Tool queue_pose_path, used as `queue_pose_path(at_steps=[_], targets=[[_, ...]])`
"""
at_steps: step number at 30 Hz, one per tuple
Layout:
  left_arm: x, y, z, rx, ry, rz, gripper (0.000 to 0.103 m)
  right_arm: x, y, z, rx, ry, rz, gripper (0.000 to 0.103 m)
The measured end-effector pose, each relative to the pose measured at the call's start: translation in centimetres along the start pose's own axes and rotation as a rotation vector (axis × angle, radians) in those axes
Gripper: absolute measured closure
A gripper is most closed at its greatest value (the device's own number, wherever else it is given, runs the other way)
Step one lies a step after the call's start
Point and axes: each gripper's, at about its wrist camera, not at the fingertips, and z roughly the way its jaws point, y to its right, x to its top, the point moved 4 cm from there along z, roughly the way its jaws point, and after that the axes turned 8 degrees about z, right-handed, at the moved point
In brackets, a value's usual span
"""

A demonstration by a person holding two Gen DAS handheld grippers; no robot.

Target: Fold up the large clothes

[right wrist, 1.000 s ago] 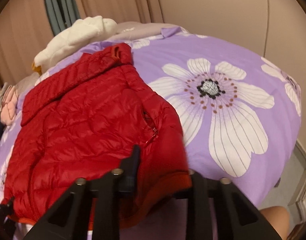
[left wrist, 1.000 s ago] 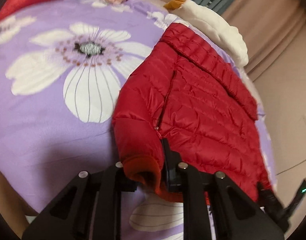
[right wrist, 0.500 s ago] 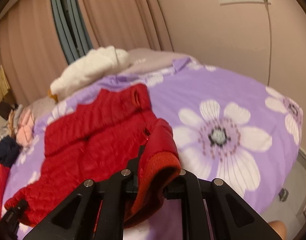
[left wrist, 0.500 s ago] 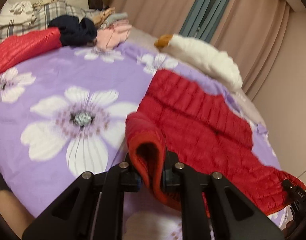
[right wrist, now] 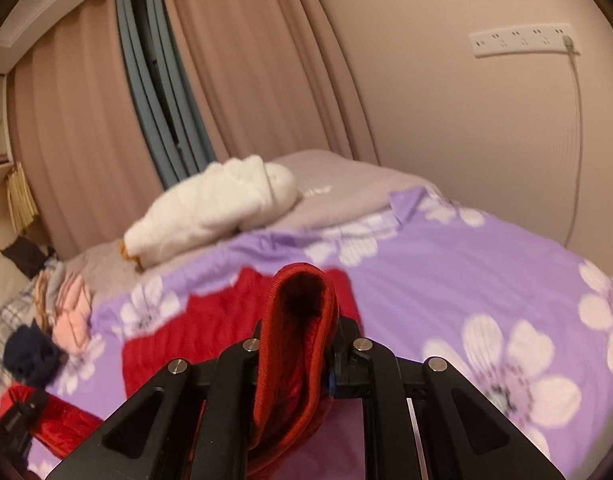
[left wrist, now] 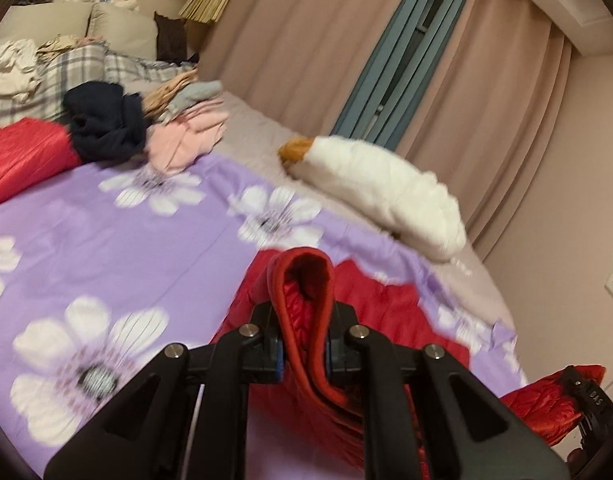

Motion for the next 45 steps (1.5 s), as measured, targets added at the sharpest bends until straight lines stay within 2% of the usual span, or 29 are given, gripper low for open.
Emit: queue_pose_path(at_steps=[4,8,10,12,13,14,15,16,17,18,22,25,26,27,29,31,33,35,43,45], targets=[[4.8,2.3,3.5,0.007,0.037,0.034,0.09,3.6,-2.9,3.8,0.034,0.005,-0.001,0.089],[7.9,4.0,9.4,-0.007,-0.018,0.029,0.089,5.4,-4.9,9.1,0.043,-0.048,-0.002,0.089],[8.4,4.5,13.0,0.02,-0.046,0.042,0.087,5.7,-5.4,12.8,0.04,-0.097,0.012,0.088],[8.4,4.6,16.5,0.071,-0.098,0.047,0.077,5.2,-6.0,15.9,0.011,-0.149,-0.016,0.086],[8.3,4.3,17.7,0.086,-0.124,0.043,0.071,4.9,-6.2,17.2,-0.012,-0.161,-0.035,0.081],[8.1,4.0,18.7,0.101,-0.141,0.032,0.058,4.7,-6.4,18.2,-0.046,-0.161,-0.056,0.066],[8.0,3.6,19.5,0.107,-0.133,0.01,0.051,4.8,-6.4,18.7,-0.065,-0.157,-0.07,0.048],[7.8,3.1,19.8,0.107,-0.102,-0.012,0.048,4.4,-6.5,19.3,-0.073,-0.145,-0.09,0.041],[7.7,2.7,20.1,0.117,-0.079,-0.026,0.04,4.5,-6.5,19.6,-0.069,-0.134,-0.099,0.027],[7.5,2.3,20.3,0.137,-0.066,-0.037,0.038,4.3,-6.5,19.9,-0.077,-0.124,-0.105,0.019],[6.5,2.4,22.0,0.112,-0.102,-0.02,0.038,3.2,-5.9,21.0,-0.101,-0.125,-0.111,0.019],[4.3,2.6,22.7,0.159,-0.094,0.014,0.038,2.2,-5.4,22.3,-0.093,-0.163,-0.058,0.019],[3.5,2.6,23.3,0.18,-0.109,0.031,0.039,1.4,-5.1,22.9,-0.087,-0.191,-0.034,0.023],[2.5,2.5,24.2,0.2,-0.13,0.044,0.04,0.6,-5.0,23.8,-0.087,-0.217,-0.027,0.039],[-0.8,2.1,27.2,0.212,-0.224,0.067,0.042,-1.5,-4.8,25.6,-0.109,-0.264,-0.044,0.053],[-2.8,1.4,29.1,0.234,-0.269,0.065,0.041,-4.1,-4.0,27.7,-0.129,-0.307,-0.057,0.053],[-3.2,0.8,29.7,0.21,-0.224,0.034,0.04,-5.6,-3.1,29.3,-0.121,-0.323,-0.033,0.053],[-3.3,0.9,30.6,0.199,-0.193,0.031,0.039,-6.1,-2.2,30.3,-0.111,-0.293,0.01,0.053],[-4.0,0.5,33.0,0.204,-0.237,0.016,0.038,-7.3,-3.1,32.7,-0.17,-0.31,-0.048,0.053],[-3.8,1.1,33.2,0.254,-0.262,0.055,0.037,-7.3,-3.1,32.6,-0.172,-0.313,-0.046,0.053]])
